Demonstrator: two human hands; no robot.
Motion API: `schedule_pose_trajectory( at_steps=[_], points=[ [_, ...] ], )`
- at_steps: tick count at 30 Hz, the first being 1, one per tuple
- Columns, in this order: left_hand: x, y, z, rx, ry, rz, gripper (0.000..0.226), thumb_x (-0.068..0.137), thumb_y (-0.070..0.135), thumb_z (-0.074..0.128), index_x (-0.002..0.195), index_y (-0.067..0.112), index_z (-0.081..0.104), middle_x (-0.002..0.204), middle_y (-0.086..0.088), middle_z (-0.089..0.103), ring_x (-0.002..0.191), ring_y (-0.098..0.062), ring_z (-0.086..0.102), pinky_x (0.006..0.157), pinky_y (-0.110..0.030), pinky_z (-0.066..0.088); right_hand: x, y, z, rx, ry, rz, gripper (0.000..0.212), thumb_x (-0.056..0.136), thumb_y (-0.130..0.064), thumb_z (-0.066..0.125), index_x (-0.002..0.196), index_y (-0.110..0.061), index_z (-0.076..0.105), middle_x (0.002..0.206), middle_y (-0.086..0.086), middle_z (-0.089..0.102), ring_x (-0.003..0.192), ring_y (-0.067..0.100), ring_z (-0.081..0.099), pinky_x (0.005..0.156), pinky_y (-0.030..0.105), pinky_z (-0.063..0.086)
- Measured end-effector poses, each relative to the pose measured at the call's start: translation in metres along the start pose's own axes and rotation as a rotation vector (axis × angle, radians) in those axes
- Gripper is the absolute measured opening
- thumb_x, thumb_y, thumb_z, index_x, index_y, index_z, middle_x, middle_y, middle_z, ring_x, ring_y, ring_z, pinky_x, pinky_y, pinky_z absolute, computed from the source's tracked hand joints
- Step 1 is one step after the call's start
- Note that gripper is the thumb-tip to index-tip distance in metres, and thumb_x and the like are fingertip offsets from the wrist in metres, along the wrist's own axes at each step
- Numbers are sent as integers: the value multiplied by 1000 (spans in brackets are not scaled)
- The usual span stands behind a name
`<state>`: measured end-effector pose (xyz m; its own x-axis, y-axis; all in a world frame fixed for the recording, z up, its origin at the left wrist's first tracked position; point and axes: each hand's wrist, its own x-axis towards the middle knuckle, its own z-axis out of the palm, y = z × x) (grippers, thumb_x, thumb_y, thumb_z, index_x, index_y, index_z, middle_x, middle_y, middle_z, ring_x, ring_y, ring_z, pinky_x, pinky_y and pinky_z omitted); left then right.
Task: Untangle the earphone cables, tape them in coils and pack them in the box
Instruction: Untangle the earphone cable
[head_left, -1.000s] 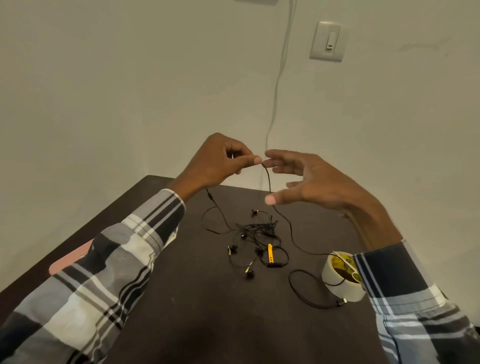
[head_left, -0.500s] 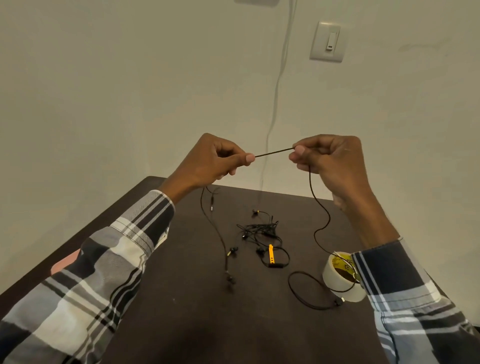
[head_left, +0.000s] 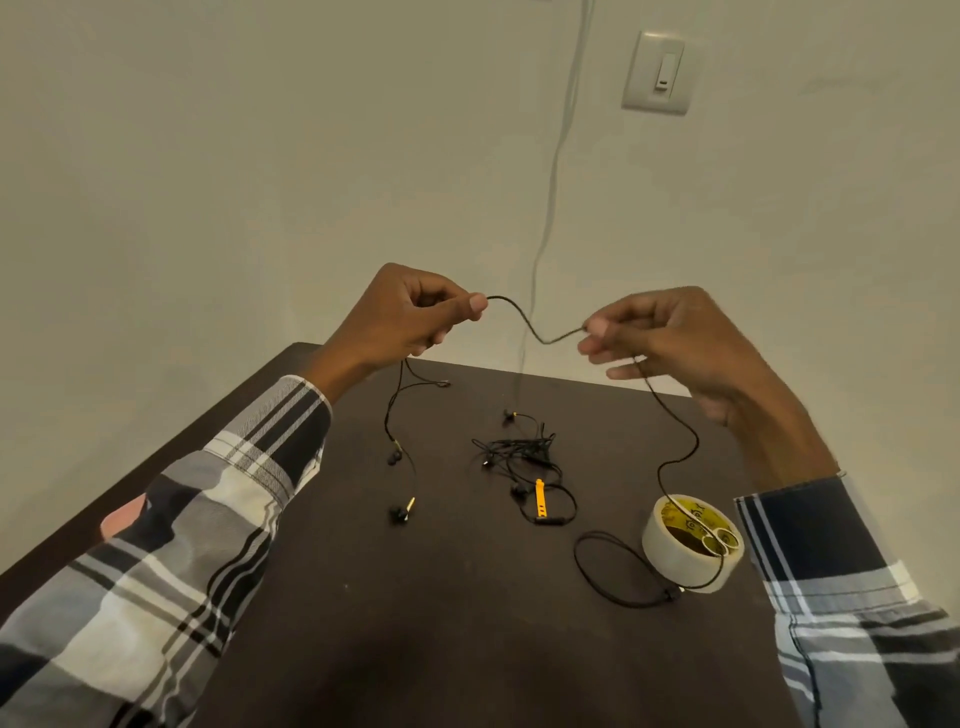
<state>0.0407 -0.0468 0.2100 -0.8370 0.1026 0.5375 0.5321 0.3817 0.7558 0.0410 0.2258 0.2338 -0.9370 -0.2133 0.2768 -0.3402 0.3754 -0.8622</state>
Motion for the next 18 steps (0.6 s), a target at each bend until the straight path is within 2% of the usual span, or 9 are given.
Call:
schedule_pose_trajectory(
  at_steps=[1,3,5,7,9,12,15,18],
  points=[
    [0,1,1,10,-18,5,30,89,36,69,86,7,76,55,-7,54,46,-11,42,46,-19,37,0,1,1,-78,-57,15,17,88,-21,75,102,-12,75,92,2,79,93,15,74,82,34,62],
    [-1,3,3,33,-56,21,30,90,34,68,87,5,75,57,-8,55,45,-9,43,46,-17,39,0,0,6,-155,-45,-30,26,84,-25,80,108,-17,75,100,-4,77,95,8,73,84,25,60],
    [0,5,7,48,-90,33,30,90,33,68,86,5,75,57,-10,56,44,-9,43,46,-16,39,0,-5,14,-117,-24,-116,34,81,-23,82,114,-17,73,105,-6,76,95,4,72,84,19,58],
    [0,7,14,54,-130,45,29,90,33,68,85,6,75,56,-8,57,43,-10,43,45,-16,39,-1,-11,26,-73,-44,-178,35,80,-20,83,113,-15,73,103,-3,76,94,5,73,81,18,58],
    [0,8,21,37,-167,57,29,91,32,67,85,5,75,54,-4,56,42,-11,44,45,-16,38,1,-12,41,-122,-61,-230,27,81,-17,83,106,-16,76,95,-2,77,86,7,74,77,21,59],
    [-1,8,27,-12,-186,54,31,93,32,65,86,4,76,51,1,55,42,-9,44,44,-16,37,2,-9,55,-206,6,-256,12,81,-16,81,89,-25,77,78,2,77,69,11,72,72,30,58],
    [-6,1,24,-79,-207,-12,29,91,32,66,95,5,76,52,1,55,42,-9,42,45,-17,37,2,-5,54,-188,39,-260,1,83,-16,79,83,-16,80,68,1,74,62,9,67,68,35,57],
    [-11,-9,19,-118,-213,-83,30,87,33,68,95,5,76,54,0,56,43,-11,41,45,-17,38,3,-5,44,-129,126,-267,10,85,-10,76,79,-19,79,69,3,75,66,17,70,69,37,59]
  ],
)
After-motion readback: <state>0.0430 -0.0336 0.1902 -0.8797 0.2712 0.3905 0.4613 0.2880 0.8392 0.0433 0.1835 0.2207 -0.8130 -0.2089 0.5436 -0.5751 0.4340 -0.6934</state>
